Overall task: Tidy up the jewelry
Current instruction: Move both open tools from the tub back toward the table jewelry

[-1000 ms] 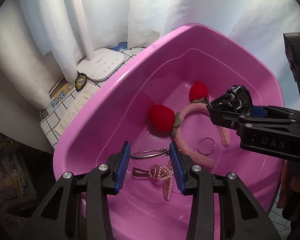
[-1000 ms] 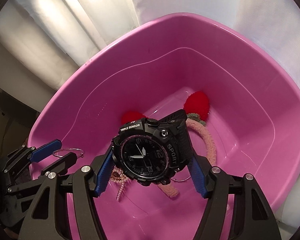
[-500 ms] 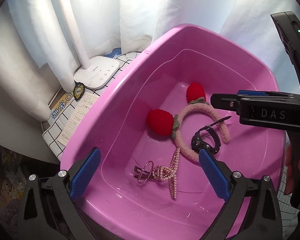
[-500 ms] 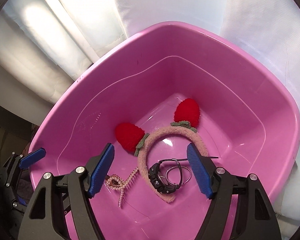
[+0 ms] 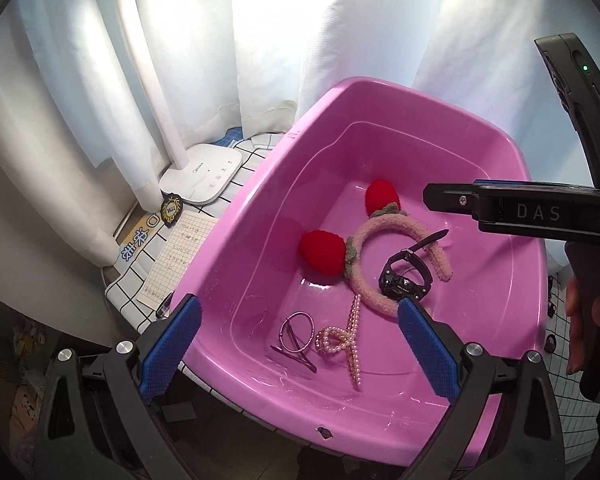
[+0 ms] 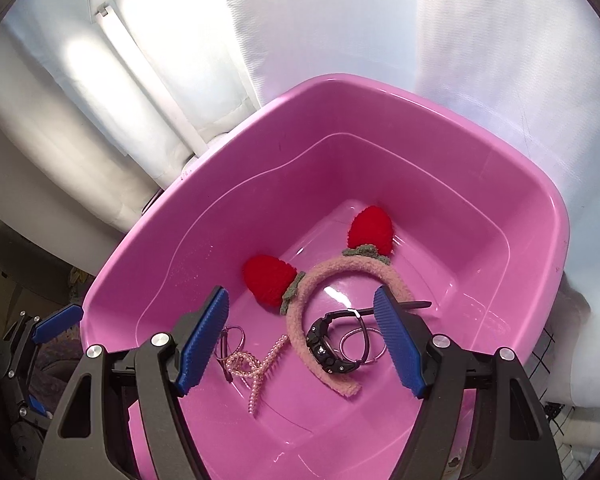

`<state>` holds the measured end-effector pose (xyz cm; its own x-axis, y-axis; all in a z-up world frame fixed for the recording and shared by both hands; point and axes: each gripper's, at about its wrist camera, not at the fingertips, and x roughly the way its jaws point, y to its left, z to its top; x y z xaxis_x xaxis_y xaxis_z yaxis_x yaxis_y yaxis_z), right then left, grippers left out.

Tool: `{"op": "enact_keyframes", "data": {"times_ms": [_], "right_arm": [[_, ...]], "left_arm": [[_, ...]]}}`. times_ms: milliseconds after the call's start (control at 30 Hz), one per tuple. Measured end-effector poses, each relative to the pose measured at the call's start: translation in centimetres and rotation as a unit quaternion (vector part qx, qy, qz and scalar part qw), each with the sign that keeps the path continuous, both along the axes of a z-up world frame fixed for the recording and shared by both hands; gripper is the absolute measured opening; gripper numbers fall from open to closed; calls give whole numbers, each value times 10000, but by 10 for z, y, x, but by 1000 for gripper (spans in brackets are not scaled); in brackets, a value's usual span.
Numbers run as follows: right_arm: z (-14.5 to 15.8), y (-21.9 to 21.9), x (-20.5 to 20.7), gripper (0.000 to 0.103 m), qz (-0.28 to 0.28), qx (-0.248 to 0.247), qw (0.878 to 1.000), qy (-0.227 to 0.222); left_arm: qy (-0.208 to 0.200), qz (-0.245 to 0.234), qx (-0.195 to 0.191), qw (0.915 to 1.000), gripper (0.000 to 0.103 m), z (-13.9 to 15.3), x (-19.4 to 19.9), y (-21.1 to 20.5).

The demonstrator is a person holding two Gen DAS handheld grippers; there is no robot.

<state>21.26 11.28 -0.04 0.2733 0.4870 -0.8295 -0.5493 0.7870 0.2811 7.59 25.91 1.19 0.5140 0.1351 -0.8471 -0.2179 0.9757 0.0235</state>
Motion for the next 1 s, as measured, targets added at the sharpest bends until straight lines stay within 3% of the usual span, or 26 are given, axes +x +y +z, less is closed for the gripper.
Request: {"op": "enact_keyframes", "data": {"times_ms": [367,600,800,1000], "right_arm": [[27,-38,-56,72,-621,414,9959,-514],[34,-88,-105,72,-1253,548,9873,-810],[25,-162,-161,73,-2177,455,9693,-1049],[9,-252,-215,73,-3194,169,9418,-1038]], "left_arm": [[-356,-220,-123,9990,97,25,-31,8],[-668,-663,-279,9952,97,40,-40,-16],[-1029,-1349,-468,9844,97,51,-53,-58],[-1289,-1969,-856,9681,97,53,-68,-109]]}}
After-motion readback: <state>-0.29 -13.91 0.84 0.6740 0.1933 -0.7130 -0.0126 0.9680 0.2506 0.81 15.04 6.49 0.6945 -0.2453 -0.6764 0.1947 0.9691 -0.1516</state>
